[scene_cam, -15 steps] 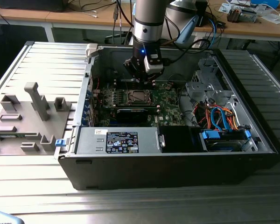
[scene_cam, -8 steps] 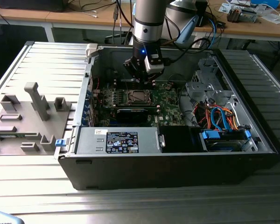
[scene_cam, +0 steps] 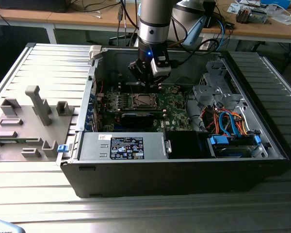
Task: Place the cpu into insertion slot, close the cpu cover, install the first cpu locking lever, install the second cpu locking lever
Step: 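Install the first cpu locking lever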
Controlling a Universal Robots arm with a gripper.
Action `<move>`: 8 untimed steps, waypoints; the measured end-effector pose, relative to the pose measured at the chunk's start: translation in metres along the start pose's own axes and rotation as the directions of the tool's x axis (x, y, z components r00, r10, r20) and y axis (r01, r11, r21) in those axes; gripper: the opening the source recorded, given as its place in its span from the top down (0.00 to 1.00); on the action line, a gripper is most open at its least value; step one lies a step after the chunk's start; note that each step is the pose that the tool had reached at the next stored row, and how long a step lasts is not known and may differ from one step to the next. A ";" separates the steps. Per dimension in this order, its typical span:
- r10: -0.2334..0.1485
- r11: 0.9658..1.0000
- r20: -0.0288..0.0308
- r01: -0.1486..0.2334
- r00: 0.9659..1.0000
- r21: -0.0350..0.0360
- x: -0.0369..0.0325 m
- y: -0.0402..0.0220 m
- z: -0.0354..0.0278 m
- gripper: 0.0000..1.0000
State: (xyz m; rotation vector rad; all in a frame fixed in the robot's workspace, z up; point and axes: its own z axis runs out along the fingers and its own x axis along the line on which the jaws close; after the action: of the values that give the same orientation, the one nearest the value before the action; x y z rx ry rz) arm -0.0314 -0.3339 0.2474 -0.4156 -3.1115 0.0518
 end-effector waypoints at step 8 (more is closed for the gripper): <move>-0.052 0.999 0.002 0.052 0.999 0.000 0.0000 0.0000 0.0000 0.89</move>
State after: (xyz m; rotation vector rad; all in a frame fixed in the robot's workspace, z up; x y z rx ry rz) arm -0.0314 -0.3339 0.2474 -0.3350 -3.1220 0.0520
